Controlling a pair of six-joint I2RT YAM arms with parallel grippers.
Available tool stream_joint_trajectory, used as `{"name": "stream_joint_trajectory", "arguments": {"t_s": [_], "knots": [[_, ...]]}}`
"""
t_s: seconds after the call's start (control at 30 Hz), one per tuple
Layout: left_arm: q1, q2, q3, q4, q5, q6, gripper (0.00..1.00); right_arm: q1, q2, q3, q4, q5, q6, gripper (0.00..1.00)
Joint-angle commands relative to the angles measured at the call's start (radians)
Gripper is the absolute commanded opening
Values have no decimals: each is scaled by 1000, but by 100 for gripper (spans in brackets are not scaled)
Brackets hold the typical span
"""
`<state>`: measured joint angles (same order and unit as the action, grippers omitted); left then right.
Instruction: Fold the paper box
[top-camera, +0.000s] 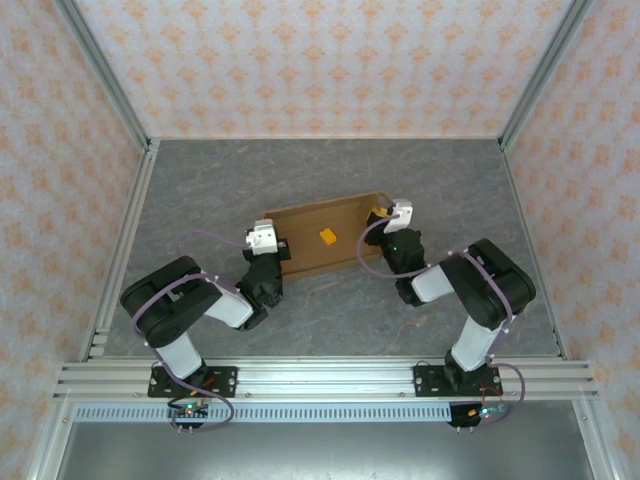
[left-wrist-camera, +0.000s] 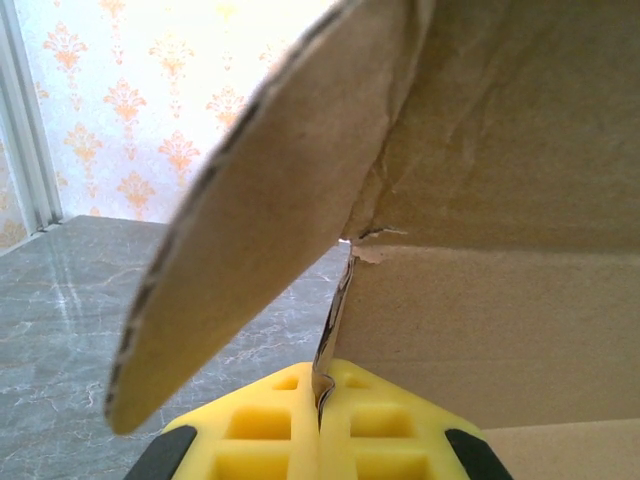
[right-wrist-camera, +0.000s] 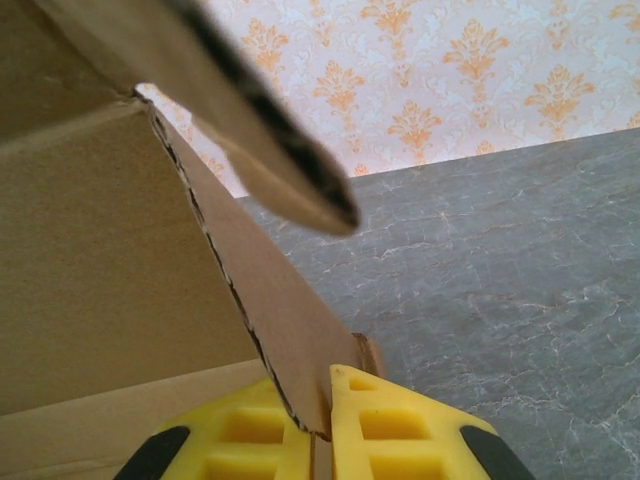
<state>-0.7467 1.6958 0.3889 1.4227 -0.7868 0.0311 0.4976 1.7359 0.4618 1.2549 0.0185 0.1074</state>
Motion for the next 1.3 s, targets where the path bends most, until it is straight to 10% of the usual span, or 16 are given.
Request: {"name": "stream_joint_trajectory", "arguments": {"t_s": [0.0,0.53,0.9,1.27], "knots": [[-3,54,-47,-112,-104,-23,0,1,-10,-25,-46,50,51,12],[-8,82,-46,-102,-113,-12,0,2,-153,-93,-161,48,88,31],[-10,77,-22,-105,-100,52,0,0,-638,177,-1014,64,-8,40],[-10,64,-23,-111,-104,59,0,-96,-482,739,-1560,-123,82,70]]}}
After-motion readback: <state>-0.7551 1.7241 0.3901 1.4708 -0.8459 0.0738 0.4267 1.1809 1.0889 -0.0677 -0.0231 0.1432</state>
